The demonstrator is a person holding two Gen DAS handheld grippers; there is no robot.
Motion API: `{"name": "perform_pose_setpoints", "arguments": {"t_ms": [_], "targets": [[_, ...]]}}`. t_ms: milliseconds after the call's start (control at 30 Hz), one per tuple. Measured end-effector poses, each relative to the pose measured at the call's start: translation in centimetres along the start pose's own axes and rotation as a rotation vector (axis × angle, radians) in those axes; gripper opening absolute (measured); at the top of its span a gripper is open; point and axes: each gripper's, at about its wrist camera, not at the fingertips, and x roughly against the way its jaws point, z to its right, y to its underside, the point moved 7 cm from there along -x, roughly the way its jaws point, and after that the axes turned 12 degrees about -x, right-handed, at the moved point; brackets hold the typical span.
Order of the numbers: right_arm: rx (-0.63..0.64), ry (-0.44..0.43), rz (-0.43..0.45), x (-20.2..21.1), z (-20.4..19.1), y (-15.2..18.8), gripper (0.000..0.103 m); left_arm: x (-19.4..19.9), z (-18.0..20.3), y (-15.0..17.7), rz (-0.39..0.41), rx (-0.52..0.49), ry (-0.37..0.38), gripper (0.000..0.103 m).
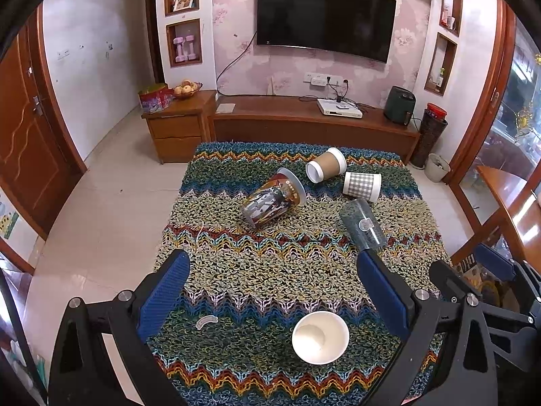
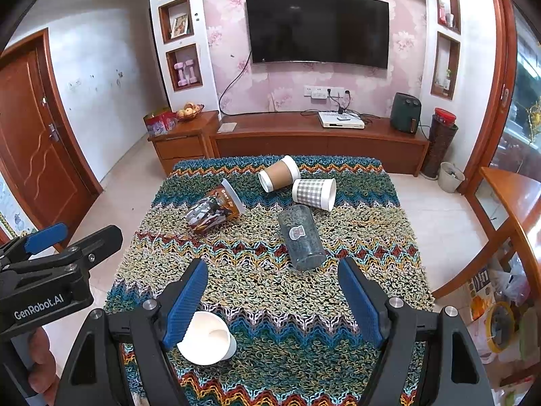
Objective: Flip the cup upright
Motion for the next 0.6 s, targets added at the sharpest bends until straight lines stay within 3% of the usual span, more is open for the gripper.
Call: {"name": "perform_pose_setpoints", "arguments": {"t_ms": [600], "targets": [[-0.008, 0.008, -0.009, -0.40, 0.48, 0.40, 0.080, -0.15, -0.04, 0.29, -0.013, -0.009, -0.012, 0.100]]}}
